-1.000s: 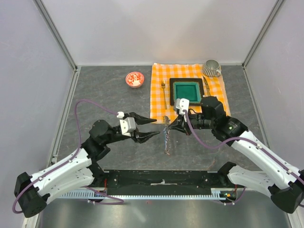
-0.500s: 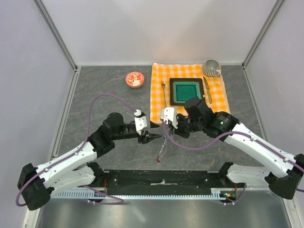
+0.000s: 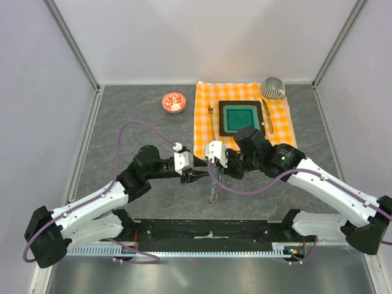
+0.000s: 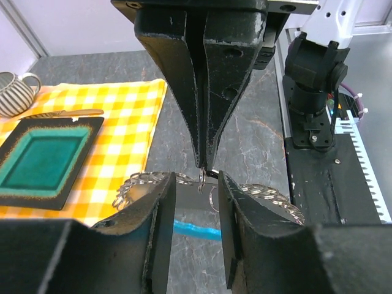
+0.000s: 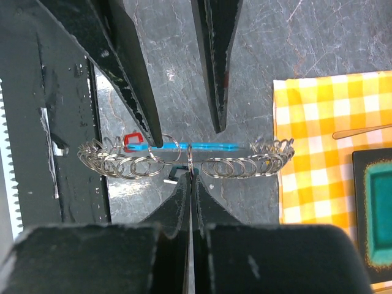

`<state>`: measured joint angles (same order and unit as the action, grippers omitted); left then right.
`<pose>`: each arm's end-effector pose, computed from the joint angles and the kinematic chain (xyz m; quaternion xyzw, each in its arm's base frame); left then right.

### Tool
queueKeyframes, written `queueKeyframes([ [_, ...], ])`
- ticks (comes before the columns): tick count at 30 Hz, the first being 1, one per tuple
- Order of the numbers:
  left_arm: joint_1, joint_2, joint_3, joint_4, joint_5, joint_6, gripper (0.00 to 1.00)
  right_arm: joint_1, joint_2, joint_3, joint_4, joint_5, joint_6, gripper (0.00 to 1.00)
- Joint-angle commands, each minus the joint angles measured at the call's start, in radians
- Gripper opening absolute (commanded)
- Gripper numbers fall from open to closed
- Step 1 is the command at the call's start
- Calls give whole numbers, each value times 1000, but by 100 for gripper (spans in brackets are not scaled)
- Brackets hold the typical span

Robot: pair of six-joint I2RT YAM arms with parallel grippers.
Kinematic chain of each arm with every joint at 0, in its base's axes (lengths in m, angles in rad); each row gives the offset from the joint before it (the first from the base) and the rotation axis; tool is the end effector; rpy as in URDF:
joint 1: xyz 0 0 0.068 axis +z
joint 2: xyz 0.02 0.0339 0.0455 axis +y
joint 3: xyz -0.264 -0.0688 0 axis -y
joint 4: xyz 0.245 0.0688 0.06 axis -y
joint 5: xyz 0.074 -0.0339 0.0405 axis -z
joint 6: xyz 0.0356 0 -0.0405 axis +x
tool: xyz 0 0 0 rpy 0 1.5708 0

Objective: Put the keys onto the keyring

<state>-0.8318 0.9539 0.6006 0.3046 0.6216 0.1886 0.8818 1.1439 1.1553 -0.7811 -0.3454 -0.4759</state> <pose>0.1333 -0.1771 0.2954 0.5207 0.4986 -0.4176 0.5530 0.1383 0.1869 0.3418 -0.6217 0.6640 0.2324 0.3443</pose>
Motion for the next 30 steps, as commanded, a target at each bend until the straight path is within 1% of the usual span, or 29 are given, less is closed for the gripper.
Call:
queueKeyframes([
  [1,-4,20,-12,90,32,-24,40,8,-12,49,62,-41,-7,0],
  [7,-6,48,-18,102,55,-38,39,8,-18,35,88,-49,2,0],
  [16,-6,72,-28,140,66,-51,32,8,-35,12,126,-73,14,0],
  [20,-4,77,-24,140,73,-54,22,8,-36,6,134,-81,17,0],
  [25,-6,80,-19,122,79,-55,21,6,-42,-3,141,-87,17,0],
  [26,-6,82,-19,117,81,-54,19,8,-44,-3,144,-86,17,0],
  [28,-4,82,-13,102,81,-51,13,9,-44,-5,144,-86,17,0],
  [29,-4,79,-12,97,78,-48,7,6,-46,-5,146,-87,17,0],
  [30,-6,78,-10,93,76,-44,4,8,-46,-6,146,-87,16,0],
])
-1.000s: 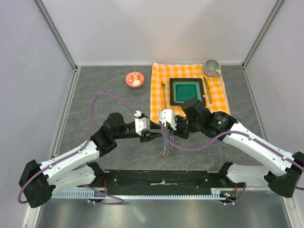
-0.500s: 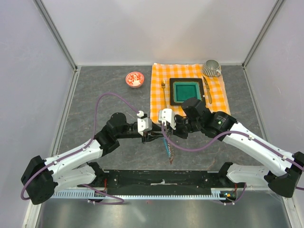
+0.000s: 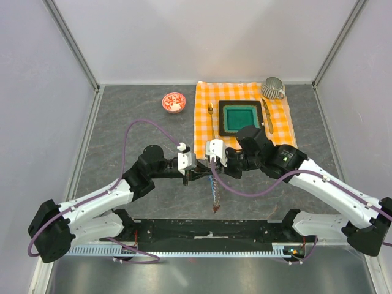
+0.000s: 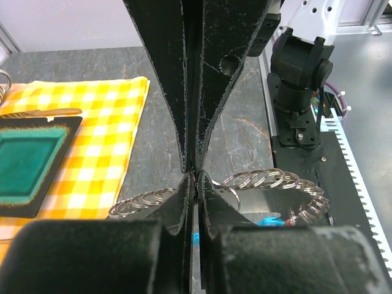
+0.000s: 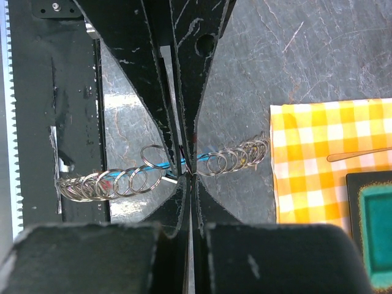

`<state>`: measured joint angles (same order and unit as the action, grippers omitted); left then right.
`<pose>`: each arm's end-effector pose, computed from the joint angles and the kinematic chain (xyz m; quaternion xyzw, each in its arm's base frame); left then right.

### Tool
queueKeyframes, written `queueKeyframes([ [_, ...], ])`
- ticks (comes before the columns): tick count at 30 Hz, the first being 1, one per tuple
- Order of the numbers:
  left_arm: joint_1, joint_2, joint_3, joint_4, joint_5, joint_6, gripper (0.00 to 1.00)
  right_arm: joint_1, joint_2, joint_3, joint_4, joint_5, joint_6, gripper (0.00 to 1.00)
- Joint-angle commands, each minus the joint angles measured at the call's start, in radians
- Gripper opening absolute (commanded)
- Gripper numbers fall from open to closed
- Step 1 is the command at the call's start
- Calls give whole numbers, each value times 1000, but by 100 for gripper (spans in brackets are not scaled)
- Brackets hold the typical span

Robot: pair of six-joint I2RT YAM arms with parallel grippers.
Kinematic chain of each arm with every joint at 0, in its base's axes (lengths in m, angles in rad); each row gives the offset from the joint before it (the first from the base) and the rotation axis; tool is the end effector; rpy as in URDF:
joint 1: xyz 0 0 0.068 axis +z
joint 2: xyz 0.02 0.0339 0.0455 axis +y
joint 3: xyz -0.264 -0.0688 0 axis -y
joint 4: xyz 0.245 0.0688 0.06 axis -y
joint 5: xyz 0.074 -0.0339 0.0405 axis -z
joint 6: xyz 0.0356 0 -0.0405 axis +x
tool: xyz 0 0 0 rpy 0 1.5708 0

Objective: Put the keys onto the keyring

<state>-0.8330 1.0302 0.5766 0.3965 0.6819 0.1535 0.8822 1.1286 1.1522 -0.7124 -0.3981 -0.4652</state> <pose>0.1395 -0.1869 0.2806 0.5266 0.4948 -0.4449 0.5291 0.1374 0.1887 0.3500 -0.6190 0.6401 0.2616 0.3723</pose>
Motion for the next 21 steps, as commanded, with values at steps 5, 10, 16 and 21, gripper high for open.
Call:
queueKeyframes([
  [5,-3,-7,14,-1,7,-6,2,8,-46,-29,105,-24,28,0],
  [10,-3,-53,-47,88,-56,-35,2,-5,-96,-109,180,27,95,23],
  [16,-3,-90,-110,202,-102,-65,2,-118,-167,-181,243,-138,155,28],
  [21,-3,-99,-156,318,-93,-92,2,-160,-182,-215,292,-223,174,29],
])
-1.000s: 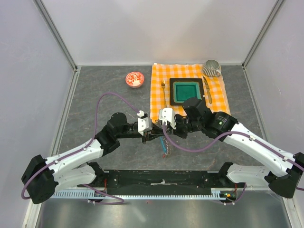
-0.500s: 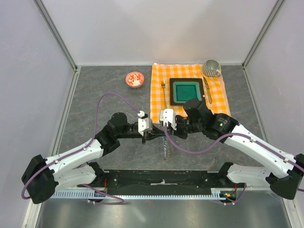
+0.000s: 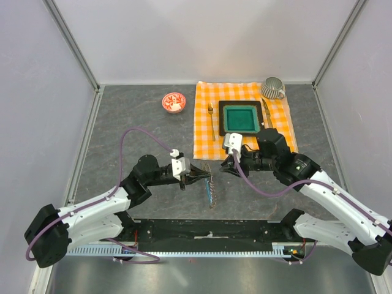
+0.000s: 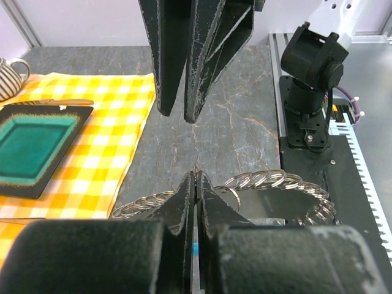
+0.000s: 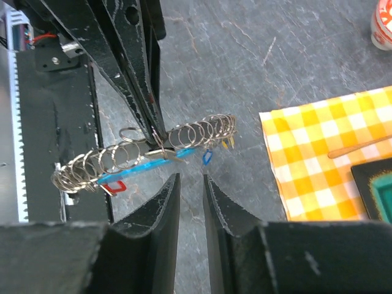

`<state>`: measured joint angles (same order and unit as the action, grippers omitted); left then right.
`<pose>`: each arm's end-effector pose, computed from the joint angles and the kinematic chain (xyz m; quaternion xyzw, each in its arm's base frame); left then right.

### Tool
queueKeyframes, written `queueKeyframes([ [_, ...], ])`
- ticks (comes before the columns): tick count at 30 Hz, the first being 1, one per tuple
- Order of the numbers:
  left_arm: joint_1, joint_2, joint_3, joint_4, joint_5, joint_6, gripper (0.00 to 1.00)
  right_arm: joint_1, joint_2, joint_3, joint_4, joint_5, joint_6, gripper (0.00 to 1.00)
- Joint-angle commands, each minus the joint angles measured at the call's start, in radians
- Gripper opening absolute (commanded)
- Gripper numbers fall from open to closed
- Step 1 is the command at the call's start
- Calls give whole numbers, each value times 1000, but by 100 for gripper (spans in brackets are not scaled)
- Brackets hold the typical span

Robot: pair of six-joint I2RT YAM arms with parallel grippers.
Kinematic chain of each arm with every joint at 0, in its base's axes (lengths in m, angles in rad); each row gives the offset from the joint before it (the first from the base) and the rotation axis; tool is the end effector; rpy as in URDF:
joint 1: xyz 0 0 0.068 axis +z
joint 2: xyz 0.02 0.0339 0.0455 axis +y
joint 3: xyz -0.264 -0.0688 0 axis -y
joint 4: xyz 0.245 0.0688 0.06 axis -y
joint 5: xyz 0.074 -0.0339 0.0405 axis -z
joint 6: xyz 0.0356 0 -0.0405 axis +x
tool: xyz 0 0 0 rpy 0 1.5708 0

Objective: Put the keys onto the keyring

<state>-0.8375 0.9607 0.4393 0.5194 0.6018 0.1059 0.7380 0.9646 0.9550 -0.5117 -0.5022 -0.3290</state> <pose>0.1285 -0.1728 0.2597 0.4937 0.5071 -0.4372 0.5550 0.1412 0.1515 0.3357 -0.5335 0.6585 0.3091 0.4315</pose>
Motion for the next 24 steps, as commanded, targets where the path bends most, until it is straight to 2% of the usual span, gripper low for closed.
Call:
queueKeyframes([
  [1,2,-30,-24,209,-13,-49,2,-18,-11,-21,99,-143,41,29],
  [10,2,-37,-45,277,12,-57,2,-29,20,-41,137,-206,45,31],
  [24,2,-36,-36,294,35,-49,2,-40,46,-50,170,-286,44,29],
])
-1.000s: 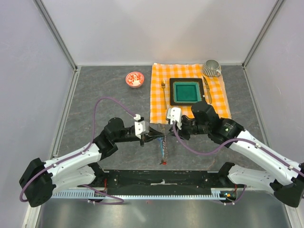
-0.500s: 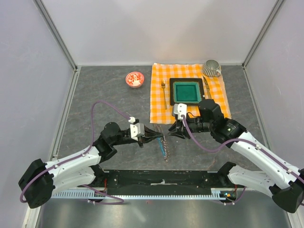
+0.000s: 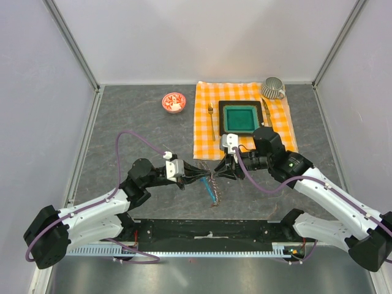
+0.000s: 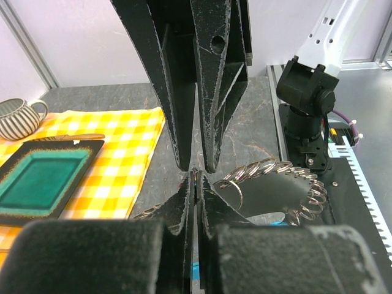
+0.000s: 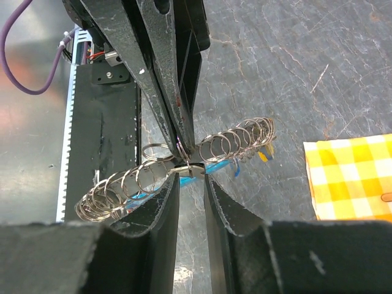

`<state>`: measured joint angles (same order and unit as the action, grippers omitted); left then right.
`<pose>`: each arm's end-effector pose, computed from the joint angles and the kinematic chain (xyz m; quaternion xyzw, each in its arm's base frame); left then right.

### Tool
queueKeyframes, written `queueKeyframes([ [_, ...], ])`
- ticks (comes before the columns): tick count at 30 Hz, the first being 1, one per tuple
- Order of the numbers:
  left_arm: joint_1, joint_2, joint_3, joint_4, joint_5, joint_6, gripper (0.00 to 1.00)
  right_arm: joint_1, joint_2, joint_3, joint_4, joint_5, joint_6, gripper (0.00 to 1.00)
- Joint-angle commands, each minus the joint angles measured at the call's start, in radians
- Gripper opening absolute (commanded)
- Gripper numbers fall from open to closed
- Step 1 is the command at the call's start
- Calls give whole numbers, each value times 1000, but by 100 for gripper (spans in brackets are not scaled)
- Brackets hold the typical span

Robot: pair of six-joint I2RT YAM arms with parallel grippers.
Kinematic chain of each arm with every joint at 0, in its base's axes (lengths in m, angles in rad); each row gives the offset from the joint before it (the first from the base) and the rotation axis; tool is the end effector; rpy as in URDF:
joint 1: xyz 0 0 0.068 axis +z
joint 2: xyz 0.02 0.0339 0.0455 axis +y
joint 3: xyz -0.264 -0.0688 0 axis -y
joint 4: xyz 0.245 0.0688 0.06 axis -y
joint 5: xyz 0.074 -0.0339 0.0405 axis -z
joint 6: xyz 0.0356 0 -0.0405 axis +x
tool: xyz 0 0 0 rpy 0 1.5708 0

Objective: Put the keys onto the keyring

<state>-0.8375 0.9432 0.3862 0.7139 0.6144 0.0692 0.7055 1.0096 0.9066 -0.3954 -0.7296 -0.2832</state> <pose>0.1230 -0.1672 0.2647 0.4779 0.4559 -0.4537 0.5983 0.1503 0.1592 0.3234 -0.5415 0.6205 0.3999 0.4024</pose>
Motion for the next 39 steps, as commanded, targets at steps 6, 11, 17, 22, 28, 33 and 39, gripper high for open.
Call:
queueKeyframes([
  [6,2,-15,22,105,36,-14,2,-8,7,-3,58,-70,-2,20],
  [11,2,-20,22,117,44,-17,2,-11,11,-11,61,-71,1,8],
  [17,2,-23,22,136,56,-19,2,-14,14,-15,61,-80,-2,0],
  [22,0,-12,26,162,91,-19,2,-14,29,-11,64,-91,3,0],
  [28,0,8,37,188,125,-29,2,-14,38,-11,79,-103,10,0],
  [33,1,9,33,194,113,-34,2,-14,23,-15,89,-77,21,2],
  [39,0,-7,31,130,53,7,2,-14,-60,-26,34,33,16,16],
])
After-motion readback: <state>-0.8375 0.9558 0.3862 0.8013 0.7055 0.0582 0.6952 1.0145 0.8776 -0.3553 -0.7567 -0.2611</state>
